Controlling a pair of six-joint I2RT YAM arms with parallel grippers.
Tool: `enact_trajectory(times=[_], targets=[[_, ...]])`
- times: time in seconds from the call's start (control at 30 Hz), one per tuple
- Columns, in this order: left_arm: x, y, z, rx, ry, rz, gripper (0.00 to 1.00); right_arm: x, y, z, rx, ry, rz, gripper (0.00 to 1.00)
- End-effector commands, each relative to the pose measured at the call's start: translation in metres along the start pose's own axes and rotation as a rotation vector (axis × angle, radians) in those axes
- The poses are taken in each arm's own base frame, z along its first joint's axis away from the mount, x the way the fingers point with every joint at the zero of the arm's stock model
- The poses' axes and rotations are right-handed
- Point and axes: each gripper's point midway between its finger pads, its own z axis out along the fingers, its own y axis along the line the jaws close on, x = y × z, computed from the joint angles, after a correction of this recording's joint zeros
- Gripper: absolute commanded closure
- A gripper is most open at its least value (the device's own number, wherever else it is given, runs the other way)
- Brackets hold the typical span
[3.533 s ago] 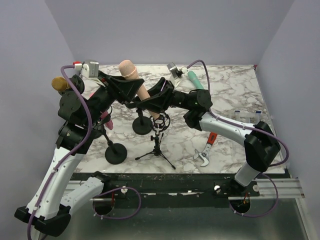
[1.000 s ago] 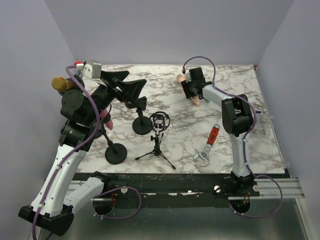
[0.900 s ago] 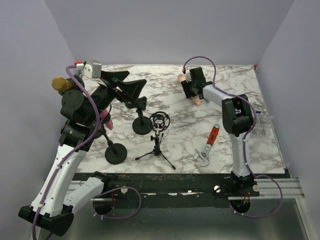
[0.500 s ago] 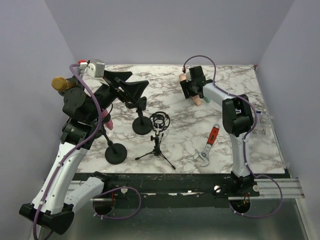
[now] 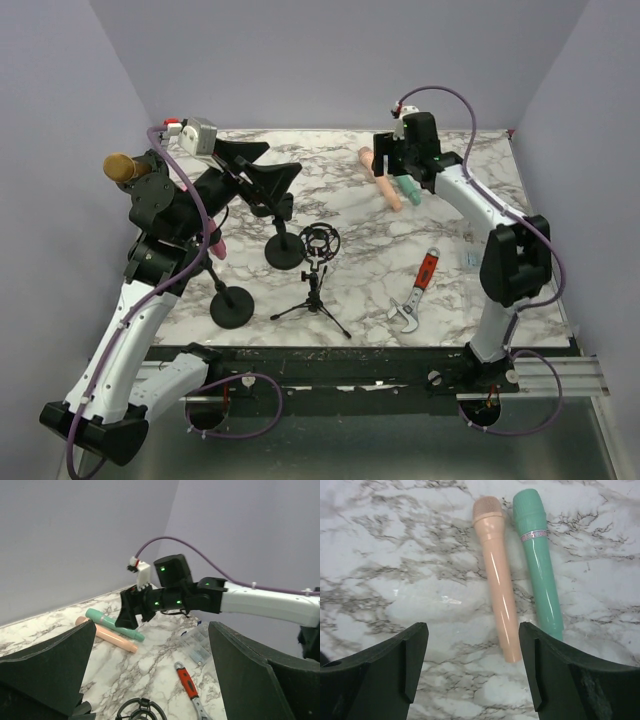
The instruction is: Remove the microphone from the stand
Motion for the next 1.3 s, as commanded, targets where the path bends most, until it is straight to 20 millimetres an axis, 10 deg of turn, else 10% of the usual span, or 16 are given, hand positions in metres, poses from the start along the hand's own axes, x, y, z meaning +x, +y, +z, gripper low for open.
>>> enact_trajectory(times=[0.0, 0.33, 0.57, 0.77, 1.07, 1.27], targets=[[0.000, -0.007, 0.003, 0.039, 0.000, 0.032, 0.01, -0.024, 0.029, -0.046, -0.132, -0.101, 0.185, 0.20], [-0.006, -0.035, -0.005, 0.133, -0.012, 0.091, 0.01, -0.049, 0.090, -0.143, -0.539, -0.297, 0.398, 0.20], [-0.012, -0.050, -0.014, 0.180, -0.049, 0.165, 0.01, -0.064, 0.101, -0.202, -0.708, -0.473, 0.561, 0.14], [-0.006, -0.063, -0.033, 0.220, -0.039, 0.115, 0.01, -0.070, 0.071, -0.268, -0.734, -0.811, 0.717, 0.00], [-0.010, -0.094, -0.104, 0.227, 0.001, 0.065, 0.01, -0.061, 0.122, -0.243, -0.918, -0.563, 0.537, 0.00], [-0.003, -0.048, -0.157, -0.117, 0.037, 0.144, 0.01, -0.073, 0.205, -0.244, -0.877, -0.496, 0.320, 0.00]])
